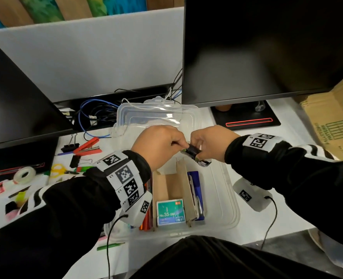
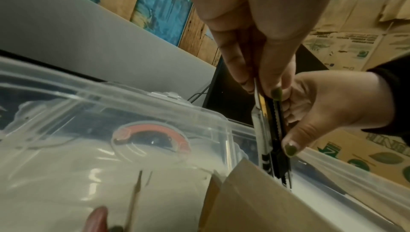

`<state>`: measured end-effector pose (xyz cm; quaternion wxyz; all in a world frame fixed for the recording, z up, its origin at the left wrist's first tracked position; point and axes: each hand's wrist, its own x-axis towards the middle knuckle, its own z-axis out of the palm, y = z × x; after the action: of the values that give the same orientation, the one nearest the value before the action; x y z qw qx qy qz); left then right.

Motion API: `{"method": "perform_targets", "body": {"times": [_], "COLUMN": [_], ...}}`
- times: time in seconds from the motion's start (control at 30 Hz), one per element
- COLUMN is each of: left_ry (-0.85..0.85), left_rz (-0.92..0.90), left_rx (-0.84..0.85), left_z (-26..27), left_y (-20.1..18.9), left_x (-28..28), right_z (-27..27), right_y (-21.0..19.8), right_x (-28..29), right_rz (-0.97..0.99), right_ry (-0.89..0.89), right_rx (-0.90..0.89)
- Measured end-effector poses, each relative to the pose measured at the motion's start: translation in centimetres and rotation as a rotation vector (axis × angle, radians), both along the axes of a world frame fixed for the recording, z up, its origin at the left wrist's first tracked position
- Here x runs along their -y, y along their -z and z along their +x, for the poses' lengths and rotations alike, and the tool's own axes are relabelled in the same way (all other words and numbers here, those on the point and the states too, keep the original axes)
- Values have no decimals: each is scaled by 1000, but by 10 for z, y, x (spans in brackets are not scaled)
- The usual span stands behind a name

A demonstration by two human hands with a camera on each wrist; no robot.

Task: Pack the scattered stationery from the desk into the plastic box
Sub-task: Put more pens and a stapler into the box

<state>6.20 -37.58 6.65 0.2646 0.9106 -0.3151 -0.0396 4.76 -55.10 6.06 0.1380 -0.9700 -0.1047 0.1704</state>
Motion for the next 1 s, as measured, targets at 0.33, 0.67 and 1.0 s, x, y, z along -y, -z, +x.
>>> {"method": "perform_targets", "body": {"times": [0.33, 0.67, 1.0], "left_ry": [-43, 21, -58], "left_rz": [-30, 31, 224], "left_rx": [-96, -62, 16], "left_z": [0, 7, 7], "left_y": [26, 34, 41], "left_x": [-2, 8, -1], "right_z": [-4, 6, 7], "right_y": [9, 20, 22], "right_x": [9, 16, 13], "right_rz": [-110, -152, -136], "right_ry": [19, 198, 214], "right_rx": [47, -28, 19]}}
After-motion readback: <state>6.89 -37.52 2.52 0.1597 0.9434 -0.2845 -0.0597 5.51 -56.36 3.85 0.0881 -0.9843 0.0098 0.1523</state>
